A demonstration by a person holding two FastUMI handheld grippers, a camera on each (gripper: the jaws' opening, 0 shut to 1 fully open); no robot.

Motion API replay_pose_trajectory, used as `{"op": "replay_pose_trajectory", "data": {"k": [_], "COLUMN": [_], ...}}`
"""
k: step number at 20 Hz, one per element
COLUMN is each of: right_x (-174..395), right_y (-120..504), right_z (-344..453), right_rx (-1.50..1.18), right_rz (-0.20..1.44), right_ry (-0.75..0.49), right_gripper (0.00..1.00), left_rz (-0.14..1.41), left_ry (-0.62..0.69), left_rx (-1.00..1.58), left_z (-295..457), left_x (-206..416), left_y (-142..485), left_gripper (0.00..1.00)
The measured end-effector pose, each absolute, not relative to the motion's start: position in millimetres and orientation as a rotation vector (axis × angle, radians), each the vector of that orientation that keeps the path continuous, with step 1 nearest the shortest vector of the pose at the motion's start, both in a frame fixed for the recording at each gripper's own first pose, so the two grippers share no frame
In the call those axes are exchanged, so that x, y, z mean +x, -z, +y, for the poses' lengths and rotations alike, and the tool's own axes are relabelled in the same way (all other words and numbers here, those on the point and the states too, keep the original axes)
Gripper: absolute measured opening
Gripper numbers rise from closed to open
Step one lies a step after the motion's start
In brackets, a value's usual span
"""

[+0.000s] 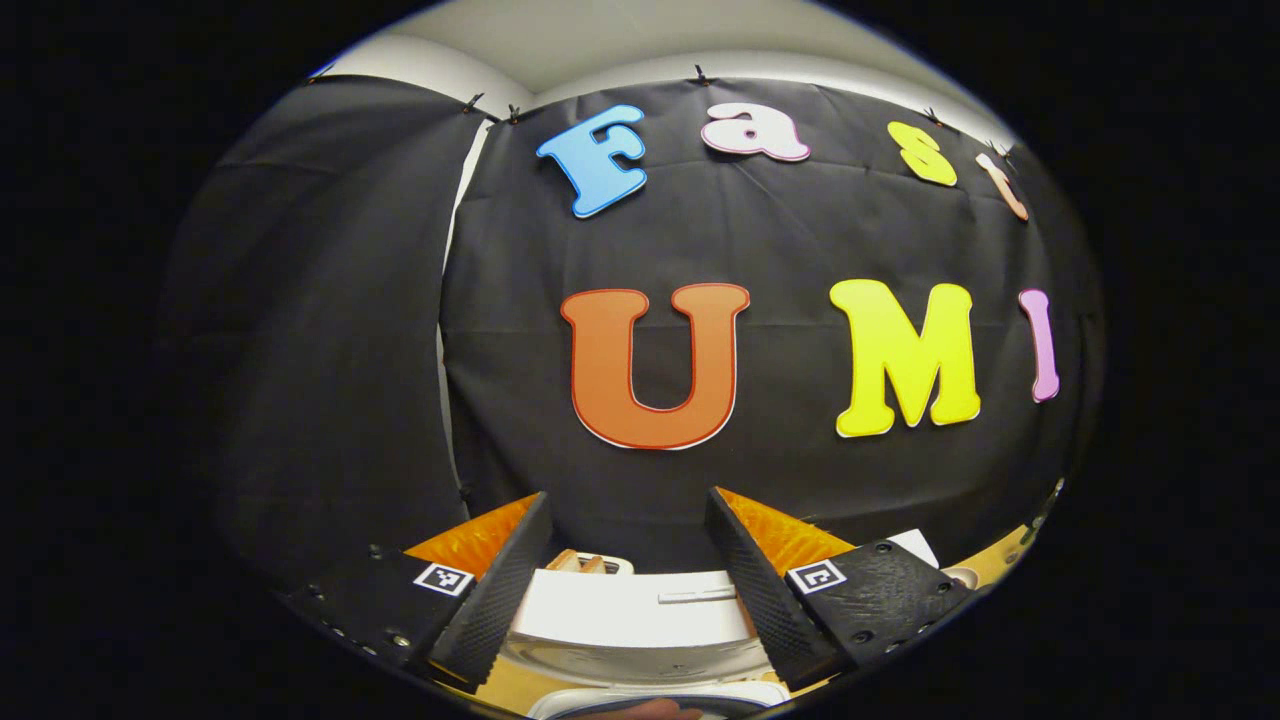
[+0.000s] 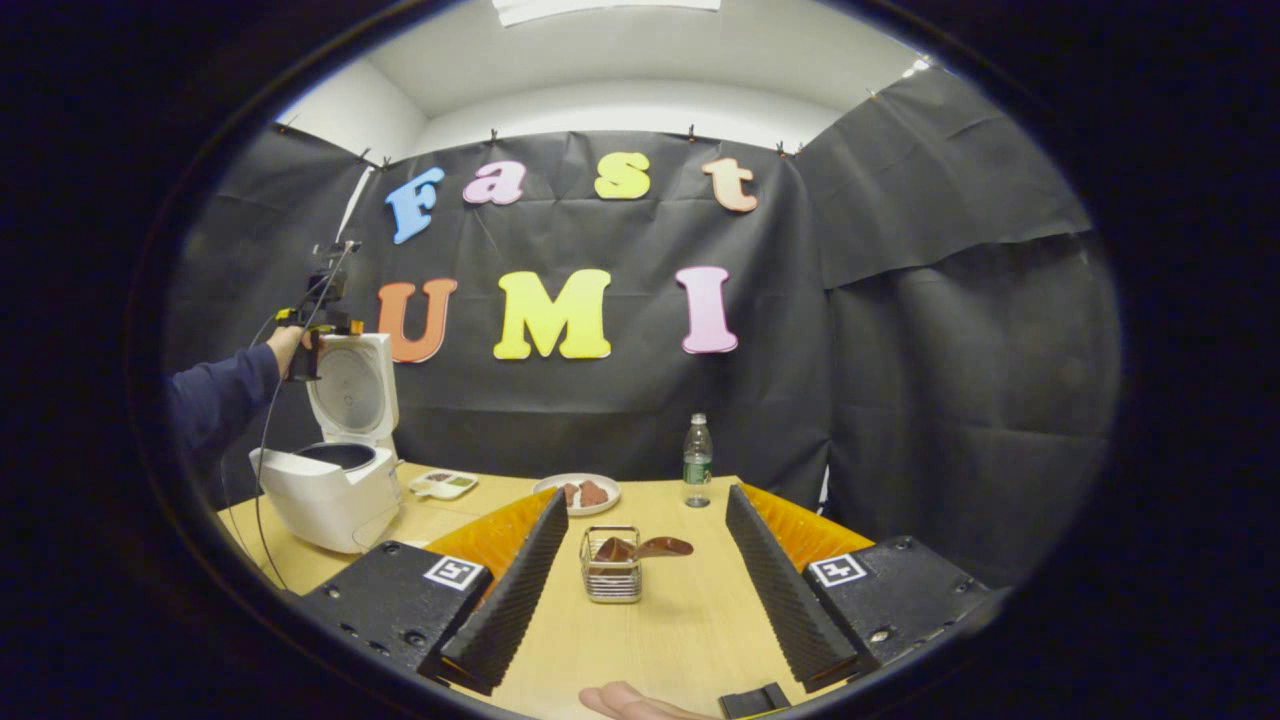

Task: Close the left gripper, press the button to open the rice cooker; take a wooden spoon from the chopstick holder with the right hand, scoop a spoonful of rice and pour it into the rice cooker, then put the wooden spoon back into the chopstick holder.

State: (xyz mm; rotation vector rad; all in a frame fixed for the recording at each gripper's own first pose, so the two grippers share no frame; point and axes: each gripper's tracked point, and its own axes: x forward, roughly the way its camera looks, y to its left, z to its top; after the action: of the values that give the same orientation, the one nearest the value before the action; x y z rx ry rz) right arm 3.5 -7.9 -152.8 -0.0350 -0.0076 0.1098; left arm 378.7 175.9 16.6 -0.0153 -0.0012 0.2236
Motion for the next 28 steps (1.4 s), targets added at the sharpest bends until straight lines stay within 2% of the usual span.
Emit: {"op": "replay_pose_trajectory", "data": {"k": [1, 14, 19, 28], "right_x": [4.6, -22.1, -33.4, -46.3], "right_y": [155.1, 150.5, 150.5, 157.3], "right_z": [-3.8, 20.9, 22.1, 8.3], "right_rx": [-0.027, 0.004, -0.003, -0.001], "right_rz": [-0.001, 0.017, 0.016, 0.028], "right_ry": [-0.119, -0.211, -0.229, -0.235], "right_gripper": [1.00, 1.00, 1.00, 1.00], "left_rz": [0.011, 0.180, 0.183, 0.323], "left_ry": [-0.219, -0.146, -0.125, -0.117], "left_rx": [-0.017, -0.047, -0.043, -0.050], "left_z": [173.8, 153.9, 142.3, 115.6], "left_x": [377.9, 298.5, 277.0, 252.8], "left_y": [-15.9, 12.1, 26.4, 87.4], "left_gripper": [1.00, 0.98, 0.96, 0.95]}}
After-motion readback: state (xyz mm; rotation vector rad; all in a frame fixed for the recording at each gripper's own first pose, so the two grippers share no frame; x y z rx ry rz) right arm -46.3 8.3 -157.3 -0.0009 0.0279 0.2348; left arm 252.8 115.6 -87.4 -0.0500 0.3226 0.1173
